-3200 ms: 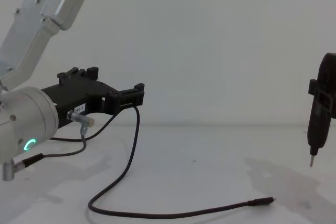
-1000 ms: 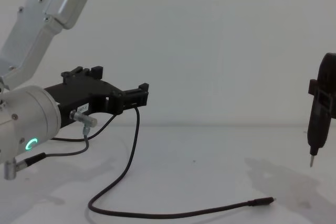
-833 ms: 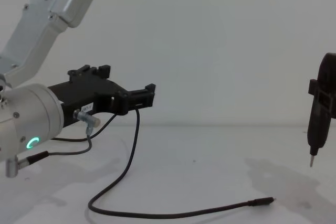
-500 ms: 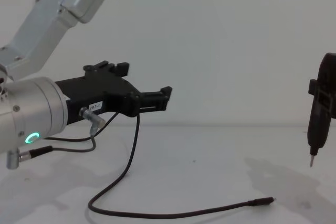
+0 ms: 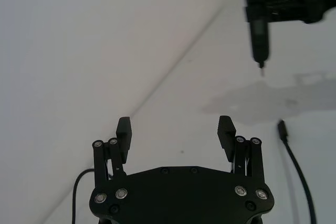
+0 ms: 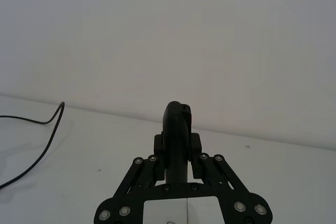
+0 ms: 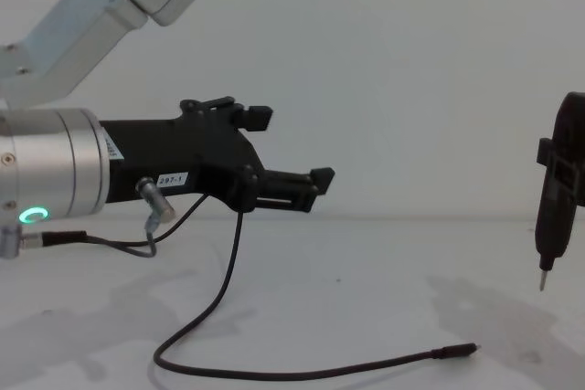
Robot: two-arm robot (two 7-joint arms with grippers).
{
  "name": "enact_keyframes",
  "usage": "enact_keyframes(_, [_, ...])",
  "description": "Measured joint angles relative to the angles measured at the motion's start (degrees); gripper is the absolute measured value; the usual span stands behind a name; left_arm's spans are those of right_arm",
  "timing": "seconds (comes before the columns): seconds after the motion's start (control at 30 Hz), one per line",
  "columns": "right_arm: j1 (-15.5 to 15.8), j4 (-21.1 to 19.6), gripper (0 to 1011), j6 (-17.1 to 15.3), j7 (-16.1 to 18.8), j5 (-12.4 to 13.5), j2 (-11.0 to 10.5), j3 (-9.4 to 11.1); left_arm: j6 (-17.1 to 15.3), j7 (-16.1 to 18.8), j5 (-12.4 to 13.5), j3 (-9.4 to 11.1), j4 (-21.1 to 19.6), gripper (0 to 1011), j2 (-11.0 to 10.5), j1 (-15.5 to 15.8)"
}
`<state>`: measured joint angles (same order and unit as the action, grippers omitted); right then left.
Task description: Pick up the data cable with the one hand.
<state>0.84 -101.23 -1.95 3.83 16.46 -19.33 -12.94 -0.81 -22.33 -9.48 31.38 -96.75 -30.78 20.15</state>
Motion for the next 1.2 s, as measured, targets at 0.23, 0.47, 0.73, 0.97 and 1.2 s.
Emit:
enact_keyframes(0.23, [0.0, 0.0, 268, 0.0, 0.0, 0.0, 0.0, 0.0, 0.14, -6.5, 0.73, 1.58, -0.48, 1001, -2.51, 2.78])
enact_keyframes(0.47, [0.0, 0.0, 268, 0.0, 0.0, 0.0, 0.0, 0.0, 0.08, -13.48, 1.47, 3.56, -0.76, 1001, -4.63, 5.93])
enact_keyframes(0.73, [0.0, 0.0, 268, 0.0, 0.0, 0.0, 0.0, 0.0, -1.91, -21.02, 1.6, 6.05, -1.35, 1001, -6.71, 9.54])
enact_keyframes(0.97, [0.0, 0.0, 268, 0.0, 0.0, 0.0, 0.0, 0.0, -4.79, -24.65, 1.37, 7.56, -2.13, 1001, -7.88, 11.13])
enact_keyframes(1.2, [0.0, 0.0, 268, 0.0, 0.0, 0.0, 0.0, 0.0, -7.44, -25.75, 1.31, 8.55, -2.68, 1002, -8.45, 11.73])
